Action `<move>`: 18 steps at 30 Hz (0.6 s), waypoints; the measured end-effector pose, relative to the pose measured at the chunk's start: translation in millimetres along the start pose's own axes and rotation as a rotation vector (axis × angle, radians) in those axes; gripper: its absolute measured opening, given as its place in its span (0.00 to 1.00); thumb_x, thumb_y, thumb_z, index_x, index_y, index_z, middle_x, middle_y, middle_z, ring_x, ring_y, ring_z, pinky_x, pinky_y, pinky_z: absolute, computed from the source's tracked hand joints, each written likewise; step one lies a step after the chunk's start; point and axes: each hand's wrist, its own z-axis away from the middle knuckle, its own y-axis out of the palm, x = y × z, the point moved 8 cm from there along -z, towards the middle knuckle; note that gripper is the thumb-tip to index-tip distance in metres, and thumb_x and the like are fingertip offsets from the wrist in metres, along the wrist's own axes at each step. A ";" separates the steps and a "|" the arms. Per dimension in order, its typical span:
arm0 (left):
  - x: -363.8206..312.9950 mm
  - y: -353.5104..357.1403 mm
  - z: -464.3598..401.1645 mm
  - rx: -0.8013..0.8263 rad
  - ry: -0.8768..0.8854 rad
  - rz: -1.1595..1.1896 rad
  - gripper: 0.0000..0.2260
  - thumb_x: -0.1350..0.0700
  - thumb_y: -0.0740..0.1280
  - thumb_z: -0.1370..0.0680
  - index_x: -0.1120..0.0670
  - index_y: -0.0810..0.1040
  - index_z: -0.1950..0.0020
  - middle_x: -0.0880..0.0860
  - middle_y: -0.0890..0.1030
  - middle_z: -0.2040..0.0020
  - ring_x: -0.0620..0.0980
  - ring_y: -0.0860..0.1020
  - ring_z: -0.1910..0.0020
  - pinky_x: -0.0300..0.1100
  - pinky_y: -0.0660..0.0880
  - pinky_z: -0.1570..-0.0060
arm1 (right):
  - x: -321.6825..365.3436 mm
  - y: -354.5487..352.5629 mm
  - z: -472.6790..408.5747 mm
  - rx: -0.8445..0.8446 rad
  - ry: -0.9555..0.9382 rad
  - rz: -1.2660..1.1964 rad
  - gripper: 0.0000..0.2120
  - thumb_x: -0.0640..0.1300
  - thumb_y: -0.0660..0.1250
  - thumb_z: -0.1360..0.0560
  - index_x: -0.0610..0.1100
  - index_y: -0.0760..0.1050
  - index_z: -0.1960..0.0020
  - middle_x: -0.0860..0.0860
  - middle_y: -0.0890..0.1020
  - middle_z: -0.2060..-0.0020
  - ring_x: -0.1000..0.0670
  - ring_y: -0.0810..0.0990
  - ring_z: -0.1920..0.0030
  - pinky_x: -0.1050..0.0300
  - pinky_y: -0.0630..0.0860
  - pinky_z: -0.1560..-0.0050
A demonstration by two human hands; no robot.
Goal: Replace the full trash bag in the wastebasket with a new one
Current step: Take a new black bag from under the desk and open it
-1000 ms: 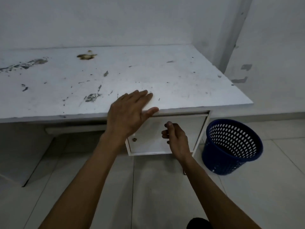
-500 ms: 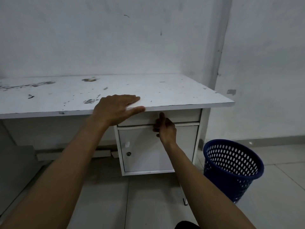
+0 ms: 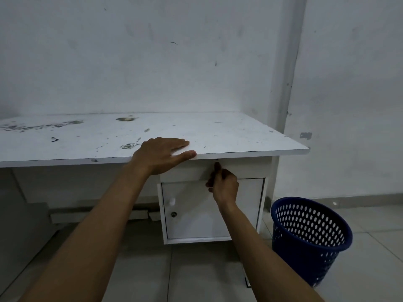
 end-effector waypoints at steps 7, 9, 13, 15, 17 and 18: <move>-0.5 -6.1 2.3 -0.076 0.012 0.165 0.35 0.22 0.54 0.34 0.40 0.78 0.37 0.39 0.78 0.36 0.43 0.75 0.36 0.44 0.71 0.40 | 13.3 -28.7 60.4 -0.013 -0.105 -0.081 0.20 0.55 0.60 0.18 0.42 0.78 0.59 0.45 0.81 0.70 0.53 0.80 0.69 0.56 0.80 0.64; 0.9 -8.6 4.1 -0.112 0.012 0.243 0.30 0.24 0.57 0.33 0.39 0.81 0.41 0.38 0.80 0.40 0.42 0.77 0.39 0.46 0.74 0.41 | 14.6 -34.9 74.4 -0.010 -0.132 -0.090 0.20 0.55 0.60 0.19 0.42 0.78 0.59 0.46 0.81 0.70 0.53 0.80 0.69 0.59 0.79 0.65; 0.7 -11.8 6.4 -0.137 0.020 0.293 0.26 0.25 0.60 0.32 0.39 0.82 0.45 0.36 0.81 0.43 0.40 0.77 0.42 0.49 0.75 0.41 | 12.2 -41.6 93.4 -0.016 -0.155 -0.100 0.20 0.56 0.60 0.20 0.41 0.77 0.60 0.47 0.80 0.72 0.51 0.80 0.69 0.57 0.80 0.65; -1.7 -12.0 7.4 -0.141 0.038 0.300 0.26 0.26 0.60 0.32 0.39 0.82 0.45 0.36 0.81 0.44 0.40 0.77 0.43 0.49 0.75 0.41 | 10.0 -42.4 100.5 -0.015 -0.170 -0.107 0.21 0.56 0.59 0.21 0.40 0.77 0.60 0.46 0.80 0.72 0.50 0.80 0.69 0.57 0.80 0.65; -3.2 -12.2 8.5 -0.155 0.056 0.326 0.24 0.26 0.61 0.31 0.39 0.82 0.47 0.35 0.82 0.45 0.40 0.78 0.43 0.50 0.76 0.43 | 6.8 -42.5 105.0 -0.013 -0.176 -0.110 0.21 0.56 0.59 0.21 0.40 0.76 0.61 0.46 0.79 0.72 0.49 0.80 0.69 0.56 0.80 0.66; -3.3 -12.9 9.4 -0.167 0.059 0.347 0.22 0.27 0.61 0.31 0.39 0.83 0.48 0.34 0.82 0.47 0.39 0.78 0.44 0.50 0.77 0.43 | 5.2 -42.3 105.9 -0.012 -0.175 -0.109 0.21 0.56 0.59 0.21 0.39 0.76 0.61 0.46 0.79 0.72 0.49 0.80 0.69 0.56 0.80 0.66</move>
